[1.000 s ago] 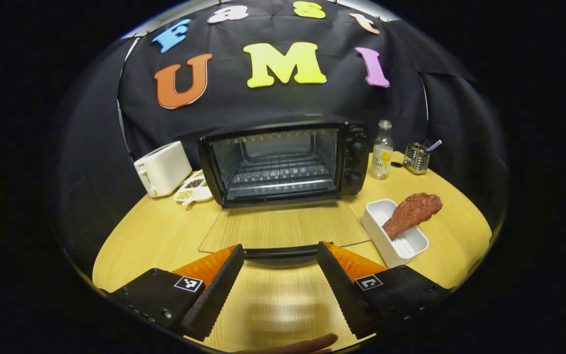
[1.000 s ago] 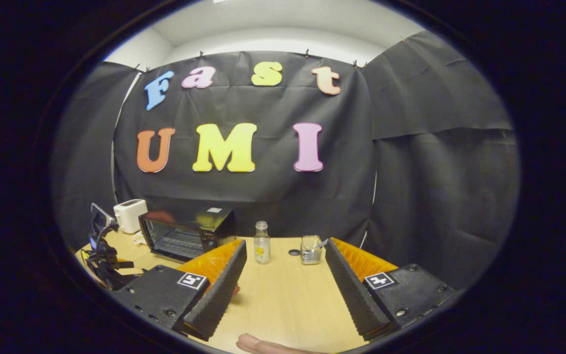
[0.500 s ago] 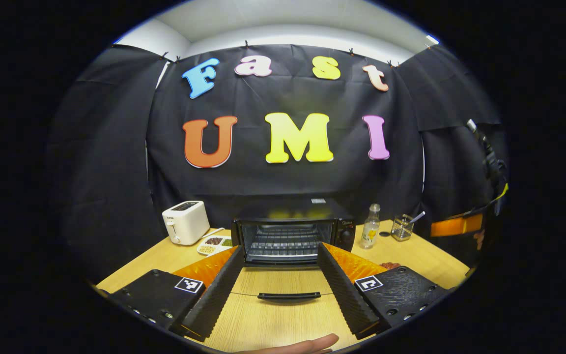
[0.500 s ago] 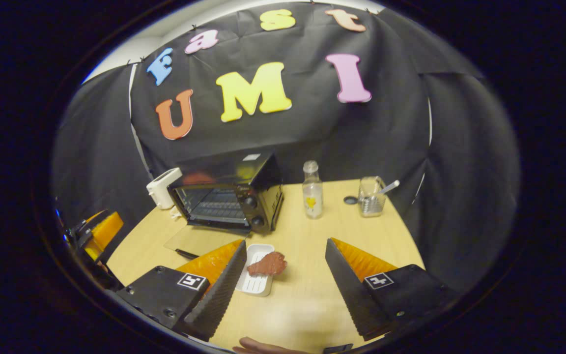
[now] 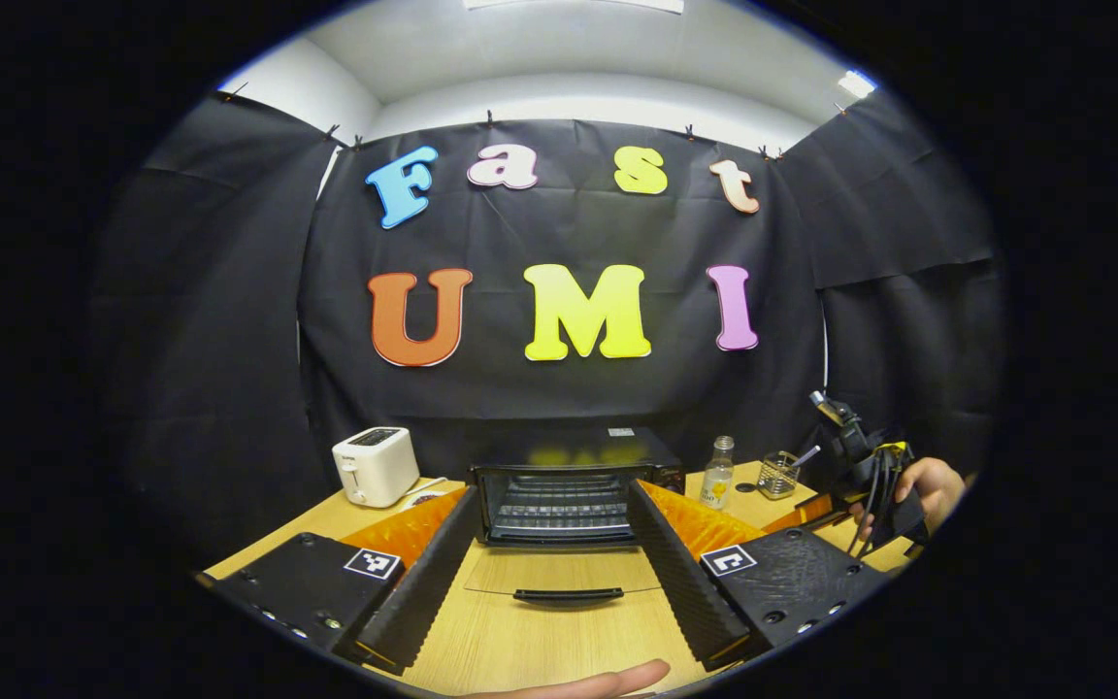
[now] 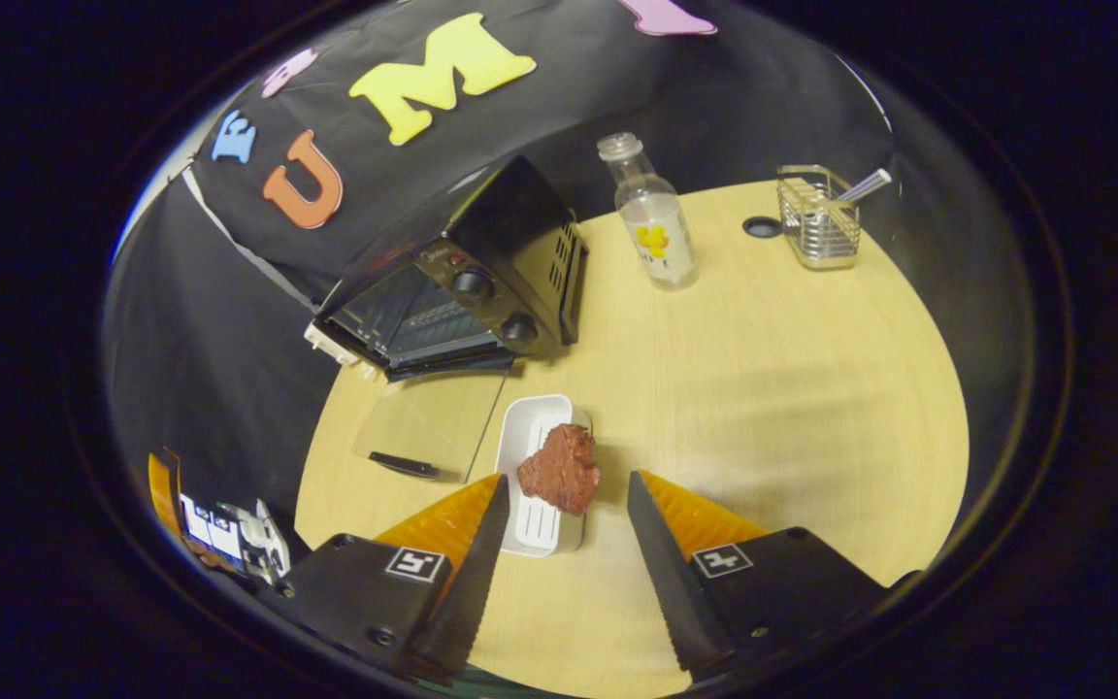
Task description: Open the electric oven with the left hand, put the food in, and close the electric oven.
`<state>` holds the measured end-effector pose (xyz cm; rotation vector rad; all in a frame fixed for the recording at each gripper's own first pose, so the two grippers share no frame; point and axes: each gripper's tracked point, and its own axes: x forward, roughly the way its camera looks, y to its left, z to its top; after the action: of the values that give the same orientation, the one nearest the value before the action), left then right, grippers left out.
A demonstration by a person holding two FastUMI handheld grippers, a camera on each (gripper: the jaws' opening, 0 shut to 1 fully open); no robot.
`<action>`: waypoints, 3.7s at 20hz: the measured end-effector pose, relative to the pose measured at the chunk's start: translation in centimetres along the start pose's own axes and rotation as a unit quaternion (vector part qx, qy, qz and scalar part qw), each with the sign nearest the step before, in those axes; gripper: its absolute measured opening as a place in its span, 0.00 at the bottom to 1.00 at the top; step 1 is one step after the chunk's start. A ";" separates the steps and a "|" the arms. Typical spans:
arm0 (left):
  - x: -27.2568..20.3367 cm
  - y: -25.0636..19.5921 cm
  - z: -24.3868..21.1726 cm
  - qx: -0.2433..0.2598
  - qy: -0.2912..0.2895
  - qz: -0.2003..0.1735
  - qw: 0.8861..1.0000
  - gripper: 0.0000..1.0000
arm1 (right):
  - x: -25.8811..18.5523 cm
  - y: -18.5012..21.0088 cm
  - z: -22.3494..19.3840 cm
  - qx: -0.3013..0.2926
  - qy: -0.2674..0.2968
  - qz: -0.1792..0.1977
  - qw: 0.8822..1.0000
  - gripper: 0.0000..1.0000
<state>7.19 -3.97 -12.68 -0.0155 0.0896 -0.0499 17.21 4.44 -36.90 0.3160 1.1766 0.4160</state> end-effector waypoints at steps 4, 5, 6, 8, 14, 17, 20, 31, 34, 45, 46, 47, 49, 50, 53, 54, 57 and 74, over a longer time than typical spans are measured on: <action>-0.8 0.5 -0.3 0.003 0.000 0.006 1.000 0.96 | 2.0 -0.2 -0.2 0.015 0.027 0.023 0.999 0.66; -0.8 0.7 -0.5 0.001 0.003 0.009 1.000 0.96 | 2.2 0.2 -0.4 0.019 0.034 0.041 0.998 0.55; -0.8 0.8 -0.9 0.002 0.008 0.012 1.000 0.96 | 2.5 0.1 -0.5 0.027 0.036 0.044 0.998 0.39; -1.4 1.1 -1.4 0.005 0.014 0.015 1.000 0.96 | 1.8 1.2 -0.8 0.022 0.033 0.064 0.997 0.18; -2.2 3.0 -1.4 0.014 0.007 0.022 1.000 0.96 | -1.9 2.7 -0.7 -0.080 -0.036 -0.001 0.996 0.12; -2.2 4.3 -1.5 0.012 0.005 0.037 0.999 0.96 | -4.0 4.2 -0.4 -0.137 -0.079 -0.041 0.987 0.12; -2.8 5.5 -2.2 0.018 0.014 0.054 0.998 0.96 | -5.8 6.5 0.5 -0.193 -0.123 -0.067 0.971 0.11; -3.5 9.1 -3.2 0.010 0.028 0.075 0.997 0.96 | -3.9 14.1 3.5 -0.302 -0.253 -0.136 0.909 0.11; -4.0 9.3 -3.3 0.011 0.031 0.071 0.997 0.96 | -1.1 15.5 4.0 -0.278 -0.261 -0.125 0.916 0.11; -4.0 11.9 -4.5 0.025 0.030 0.075 0.996 0.96 | 10.0 21.1 6.2 -0.149 -0.255 -0.056 0.954 0.09; -4.0 11.9 -4.7 0.019 0.030 0.071 0.997 0.96 | 11.0 21.7 6.5 -0.130 -0.259 -0.045 0.956 0.11; -3.9 12.2 -4.9 0.013 0.032 0.068 0.997 0.96 | 11.7 22.1 6.9 -0.115 -0.265 -0.038 0.957 0.12; -3.9 12.9 -5.2 0.002 0.035 0.071 0.997 0.89 | 13.3 22.3 8.4 -0.065 -0.280 -0.024 0.958 0.12; -3.9 13.6 -5.6 0.001 0.040 0.082 0.996 0.89 | 14.0 22.3 9.4 -0.036 -0.287 -0.017 0.957 0.11; -4.1 15.4 -6.2 -0.003 0.050 0.112 0.992 0.95 | 17.1 22.1 12.4 0.060 -0.294 0.021 0.954 0.11; -4.1 15.5 -6.4 -0.007 0.055 0.113 0.992 0.94 | 18.3 22.1 13.2 0.091 -0.291 0.039 0.952 0.12; -4.2 15.7 -6.5 -0.012 0.056 0.110 0.992 0.94 | 21.7 21.6 14.3 0.177 -0.260 0.074 0.946 0.12; -5.3 15.6 -7.2 -0.002 0.073 0.102 0.992 0.94 | 21.0 16.8 11.8 0.031 -0.256 -0.075 0.963 0.65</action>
<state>2.06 11.82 -19.65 -0.0064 0.2379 0.1548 32.55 28.86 -42.35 0.3599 0.7005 0.1494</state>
